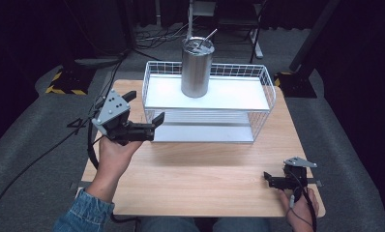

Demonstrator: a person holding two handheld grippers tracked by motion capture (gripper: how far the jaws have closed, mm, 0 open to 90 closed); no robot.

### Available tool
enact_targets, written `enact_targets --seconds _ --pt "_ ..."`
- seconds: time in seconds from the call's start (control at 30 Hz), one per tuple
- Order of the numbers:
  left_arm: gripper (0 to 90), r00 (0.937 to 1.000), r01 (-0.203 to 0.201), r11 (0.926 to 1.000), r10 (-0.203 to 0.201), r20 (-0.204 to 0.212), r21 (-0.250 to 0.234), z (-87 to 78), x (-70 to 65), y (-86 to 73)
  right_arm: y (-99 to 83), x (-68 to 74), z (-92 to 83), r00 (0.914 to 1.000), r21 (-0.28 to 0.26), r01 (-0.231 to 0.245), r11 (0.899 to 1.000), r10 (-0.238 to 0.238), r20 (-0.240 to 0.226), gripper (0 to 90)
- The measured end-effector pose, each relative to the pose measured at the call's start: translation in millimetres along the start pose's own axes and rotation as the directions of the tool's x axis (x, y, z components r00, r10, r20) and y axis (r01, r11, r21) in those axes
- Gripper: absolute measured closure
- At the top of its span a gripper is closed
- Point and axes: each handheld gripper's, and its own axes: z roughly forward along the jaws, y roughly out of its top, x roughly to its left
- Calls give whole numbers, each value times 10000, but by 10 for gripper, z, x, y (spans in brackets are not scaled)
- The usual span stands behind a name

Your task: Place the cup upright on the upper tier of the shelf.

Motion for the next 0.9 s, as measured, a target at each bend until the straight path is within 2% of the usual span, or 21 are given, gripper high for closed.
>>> enact_targets --seconds 0.3,0.63,0.9 --pt "1 9977 669 9958 -676 89 625 -56 106 -505 0 0 0 10000 -7 6 10000 -6 5 1" --pt "1 9972 736 9877 -707 -253 1376 -106 98 -1060 0 0 1 10000 -8 6 10000 -6 6 1" --pt "2 9967 811 9740 -792 -172 2116 -88 96 -1464 0 0 0 10000 -8 5 10000 -5 6 1"
